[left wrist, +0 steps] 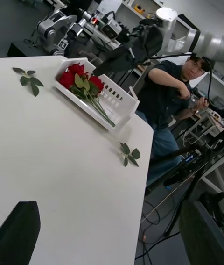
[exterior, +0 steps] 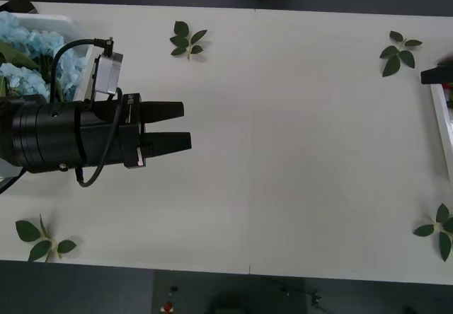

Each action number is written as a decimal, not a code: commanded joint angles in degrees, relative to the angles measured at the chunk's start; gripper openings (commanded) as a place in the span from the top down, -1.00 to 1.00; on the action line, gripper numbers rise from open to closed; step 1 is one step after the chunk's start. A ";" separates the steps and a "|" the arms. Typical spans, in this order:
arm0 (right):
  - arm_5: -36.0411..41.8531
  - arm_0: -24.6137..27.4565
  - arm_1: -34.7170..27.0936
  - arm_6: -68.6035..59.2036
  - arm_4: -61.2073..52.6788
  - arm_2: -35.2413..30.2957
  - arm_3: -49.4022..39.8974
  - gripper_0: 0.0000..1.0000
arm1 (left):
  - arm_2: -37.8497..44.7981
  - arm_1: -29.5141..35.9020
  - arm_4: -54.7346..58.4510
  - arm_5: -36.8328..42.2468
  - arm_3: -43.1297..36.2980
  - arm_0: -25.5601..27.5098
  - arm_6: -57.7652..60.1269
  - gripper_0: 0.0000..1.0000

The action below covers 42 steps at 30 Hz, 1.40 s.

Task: Put the red flowers into the right box and the blue flowers into the left box

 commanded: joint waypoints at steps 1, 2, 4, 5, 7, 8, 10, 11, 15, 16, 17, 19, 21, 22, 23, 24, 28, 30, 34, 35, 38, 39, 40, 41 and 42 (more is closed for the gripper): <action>6.11 -1.14 1.75 9.23 -4.30 -1.19 1.37 -1.00 | 1.39 2.12 0.42 -0.15 -0.31 -0.59 -0.78 -0.74; 7.16 -1.14 1.84 10.28 -4.74 -1.19 1.28 -1.00 | 1.39 2.12 0.42 -0.15 -0.31 -0.59 -0.78 -0.72; 10.94 -0.97 2.37 14.24 -5.79 -1.19 0.67 -1.00 | 1.39 2.12 0.42 -0.15 -0.31 -0.59 -0.78 -0.73; 12.17 -0.35 2.46 15.73 -6.76 -1.19 -0.12 -1.00 | 1.39 2.12 0.42 -0.15 -0.31 -0.59 -0.78 -0.73; 13.23 0.97 2.46 17.84 -7.99 -1.19 -1.97 -1.00 | 1.39 2.12 0.42 -0.15 -0.31 -0.59 -0.78 -0.72; 13.49 2.11 2.37 19.25 -8.96 -1.36 -3.73 -1.00 | 1.39 2.12 0.42 -0.15 -0.31 -0.59 -0.78 -0.73; 13.49 4.75 2.28 20.44 -9.75 -2.50 -6.72 -1.00 | 1.39 2.12 0.42 -0.15 -0.31 -0.59 -0.78 -0.73; 13.49 5.71 2.37 20.44 -9.84 -3.12 -7.68 -1.00 | 1.39 2.12 0.42 -0.15 -0.31 -0.59 -0.78 -0.73; 12.96 10.99 2.37 20.44 -9.75 -7.51 -13.92 -1.00 | 1.39 2.12 0.42 -0.15 -0.31 -0.59 -0.78 -0.73; 12.70 12.66 2.37 20.44 -9.75 -8.83 -15.68 -1.00 | 1.39 2.12 0.42 -0.15 -0.31 -0.59 -0.78 -0.73; 12.52 14.06 2.46 20.44 -9.75 -9.97 -17.17 -1.00 | 1.39 2.12 0.42 -0.15 -0.31 -0.59 -0.78 -0.73; 12.26 16.08 2.99 20.44 -9.66 -11.56 -19.46 -1.00 | 1.39 2.12 0.42 -0.15 -0.31 -0.59 -0.78 -0.73; 12.08 17.32 3.42 20.44 -9.66 -12.44 -21.30 -1.00 | 1.39 2.12 0.42 -0.15 -0.31 -0.59 -0.78 -0.73; 11.91 17.84 3.69 20.44 -9.48 -12.70 -22.10 -1.00 | 1.39 2.12 0.42 -0.15 -0.31 -0.59 -0.78 -0.73; 11.64 18.37 3.95 20.44 -9.57 -12.96 -23.15 -1.00 | 1.39 2.12 0.42 -0.15 -0.31 -0.59 -0.78 -0.73; 11.47 18.72 3.95 20.44 -9.48 -13.14 -23.59 -1.00 | 1.39 2.12 0.42 -0.15 -0.31 -0.59 -0.78 -0.73; 10.15 21.09 4.74 20.44 -9.40 -14.02 -27.37 -1.00 | 1.39 2.12 0.42 -0.15 -0.31 -0.59 -0.78 -0.73; 9.45 22.33 4.92 20.44 -9.40 -14.63 -29.13 -1.00 | 1.39 2.12 0.42 -0.15 -0.31 -0.59 -0.78 -0.73; 7.51 24.96 5.71 20.44 -9.40 -16.21 -32.64 -1.00 | 1.39 2.12 0.42 -0.15 -0.31 -0.59 -0.78 -0.73; 6.98 25.49 5.71 20.44 -9.40 -16.48 -33.43 -1.00 | 1.39 2.12 0.42 -0.15 -0.31 -0.59 -0.78 -0.73; 4.00 28.57 6.33 20.44 -9.40 -17.97 -36.95 -1.00 | 1.39 2.12 0.42 -0.15 -0.31 -0.59 -0.78 -0.73; 2.24 30.15 6.94 20.44 -9.40 -18.94 -38.80 -1.00 | 1.39 2.12 0.42 -0.15 -0.31 -0.59 -0.78 -0.73; 1.54 30.67 7.29 20.44 -9.31 -19.20 -39.41 -1.00 | 1.39 2.12 0.42 -0.15 -0.31 -0.59 -0.78 -0.73; 0.31 31.64 7.82 20.44 -9.13 -19.64 -40.73 -1.00 | 1.39 2.12 0.42 -0.15 -0.31 -0.59 -0.78 -0.72; -0.49 32.26 8.17 20.44 -8.87 -19.91 -41.43 -1.00 | 1.39 2.12 0.42 -0.15 -0.31 -0.59 -0.78 -0.72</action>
